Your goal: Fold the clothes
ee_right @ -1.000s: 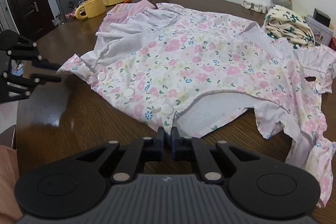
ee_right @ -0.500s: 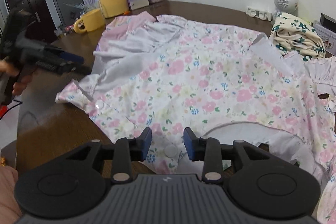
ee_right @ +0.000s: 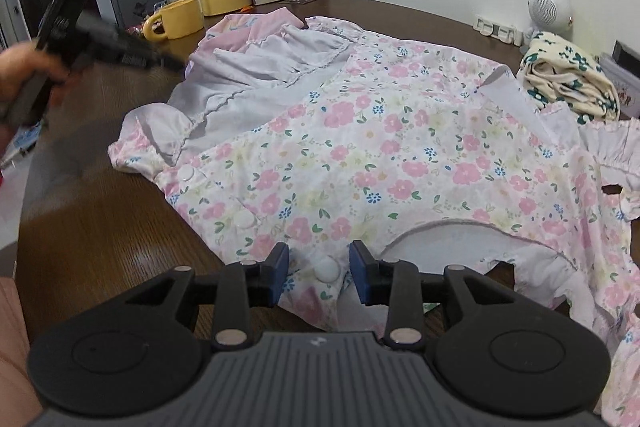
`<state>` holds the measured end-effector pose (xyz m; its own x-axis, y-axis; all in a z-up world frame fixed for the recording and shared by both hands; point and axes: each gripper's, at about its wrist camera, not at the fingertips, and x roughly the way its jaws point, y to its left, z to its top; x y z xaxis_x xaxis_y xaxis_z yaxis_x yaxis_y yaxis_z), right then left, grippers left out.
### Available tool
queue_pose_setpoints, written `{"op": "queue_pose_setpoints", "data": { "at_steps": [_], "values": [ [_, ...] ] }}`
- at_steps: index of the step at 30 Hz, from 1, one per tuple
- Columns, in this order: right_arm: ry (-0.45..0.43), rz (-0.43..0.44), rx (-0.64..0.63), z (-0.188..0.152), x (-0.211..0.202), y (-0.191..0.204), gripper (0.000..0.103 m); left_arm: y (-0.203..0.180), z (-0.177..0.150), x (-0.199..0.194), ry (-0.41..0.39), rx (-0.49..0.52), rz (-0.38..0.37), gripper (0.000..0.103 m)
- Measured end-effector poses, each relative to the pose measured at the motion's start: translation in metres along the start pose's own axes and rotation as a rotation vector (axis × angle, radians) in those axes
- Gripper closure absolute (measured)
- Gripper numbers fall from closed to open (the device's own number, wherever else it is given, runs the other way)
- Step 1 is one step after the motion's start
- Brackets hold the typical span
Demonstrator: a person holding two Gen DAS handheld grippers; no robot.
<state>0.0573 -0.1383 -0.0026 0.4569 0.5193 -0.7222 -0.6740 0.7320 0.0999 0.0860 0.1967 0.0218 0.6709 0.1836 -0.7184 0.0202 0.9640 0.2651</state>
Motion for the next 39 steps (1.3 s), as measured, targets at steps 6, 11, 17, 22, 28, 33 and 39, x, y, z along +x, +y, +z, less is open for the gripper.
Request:
{"op": "queue_pose_setpoints", "data": {
  "at_steps": [6,11,17,22,28,33,39],
  "values": [
    [-0.011,0.014,0.017,-0.002,-0.002,-0.004,0.069,0.008,-0.014,-0.003,0.088,-0.137,-0.242,0.063],
    [-0.01,0.013,0.017,-0.002,-0.002,-0.003,0.067,-0.011,-0.018,0.002,0.123,-0.116,-0.283,0.064],
    [-0.01,0.008,0.016,-0.003,-0.003,0.0,0.066,-0.029,-0.016,0.005,0.107,-0.01,-0.219,0.103],
    [0.006,0.005,-0.002,-0.003,-0.005,0.004,0.066,-0.032,-0.017,0.01,0.098,0.138,-0.076,0.103],
    [0.004,0.057,0.032,-0.005,-0.016,0.005,0.066,-0.032,-0.011,-0.021,-0.022,0.103,-0.09,0.072],
    [-0.176,-0.077,0.182,-0.008,-0.076,-0.043,0.05,-0.051,-0.005,-0.044,-0.124,0.113,-0.211,0.053],
    [-0.152,-0.359,0.421,-0.051,-0.113,-0.123,0.049,-0.104,0.001,-0.035,-0.143,0.204,-0.371,0.054]
  ]
}}
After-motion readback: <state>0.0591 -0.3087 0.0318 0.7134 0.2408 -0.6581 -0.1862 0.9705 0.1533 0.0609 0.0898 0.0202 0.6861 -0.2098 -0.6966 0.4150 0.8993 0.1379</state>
